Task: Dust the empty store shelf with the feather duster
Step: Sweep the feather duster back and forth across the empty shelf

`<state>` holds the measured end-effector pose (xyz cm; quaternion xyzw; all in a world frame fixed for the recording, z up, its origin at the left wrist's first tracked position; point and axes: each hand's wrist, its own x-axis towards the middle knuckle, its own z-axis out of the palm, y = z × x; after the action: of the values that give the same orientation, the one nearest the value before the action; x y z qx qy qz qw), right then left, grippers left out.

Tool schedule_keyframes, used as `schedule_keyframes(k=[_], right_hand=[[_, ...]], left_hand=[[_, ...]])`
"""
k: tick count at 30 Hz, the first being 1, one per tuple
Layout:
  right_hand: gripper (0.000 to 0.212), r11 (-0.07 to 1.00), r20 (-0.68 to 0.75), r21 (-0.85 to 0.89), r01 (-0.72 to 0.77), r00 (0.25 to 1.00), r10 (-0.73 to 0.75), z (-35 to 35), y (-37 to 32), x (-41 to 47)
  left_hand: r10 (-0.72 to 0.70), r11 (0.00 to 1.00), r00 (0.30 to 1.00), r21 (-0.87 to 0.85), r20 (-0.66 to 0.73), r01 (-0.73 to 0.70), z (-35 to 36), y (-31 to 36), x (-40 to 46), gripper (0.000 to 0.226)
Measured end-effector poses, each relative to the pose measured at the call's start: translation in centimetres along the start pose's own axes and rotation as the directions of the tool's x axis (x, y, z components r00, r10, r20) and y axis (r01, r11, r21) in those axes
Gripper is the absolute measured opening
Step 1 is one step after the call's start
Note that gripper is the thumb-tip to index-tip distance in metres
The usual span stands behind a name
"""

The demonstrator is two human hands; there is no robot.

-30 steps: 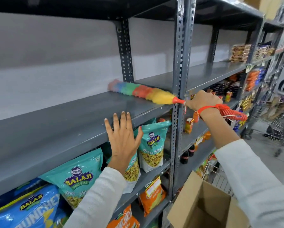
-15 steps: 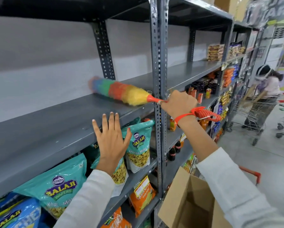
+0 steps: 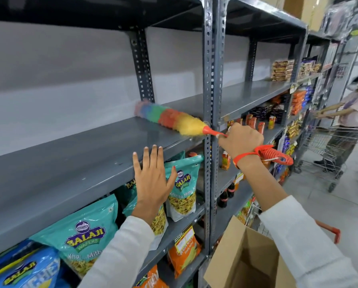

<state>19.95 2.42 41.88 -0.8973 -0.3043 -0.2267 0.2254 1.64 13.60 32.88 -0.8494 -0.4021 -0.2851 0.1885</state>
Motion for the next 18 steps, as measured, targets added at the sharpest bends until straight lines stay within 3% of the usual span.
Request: schedule_keyframes(k=[5, 12, 15, 18], right_hand=[[0.052, 0.991, 0.007, 0.129, 0.035, 0.999, -0.036, -0.2, -0.9, -1.4], [0.049, 0.906, 0.077, 0.330, 0.267, 0.948, -0.308, -1.8, -8.0, -3.7], [0.047, 0.835, 0.134, 0.438, 0.333, 0.894, -0.427, -2.2, -12.8, -5.4], [0.049, 0.723, 0.133, 0.554, 0.412, 0.814, -0.566, -2.4, -19.2, -8.7]], left_hand=[[0.011, 1.000, 0.998, -0.020, -0.068, -0.012, 0.0, -0.4, -0.3, 0.069], [-0.033, 0.999, 0.974, 0.002, -0.225, 0.034, -1.8, -3.4, -2.6, 0.064], [-0.135, 0.990, 0.933, -0.014, -0.334, 0.139, -3.7, -6.4, -5.2, 0.061], [-0.289, 0.947, 0.849, -0.003, -0.443, 0.321, -6.6, -11.1, -9.6, 0.056]])
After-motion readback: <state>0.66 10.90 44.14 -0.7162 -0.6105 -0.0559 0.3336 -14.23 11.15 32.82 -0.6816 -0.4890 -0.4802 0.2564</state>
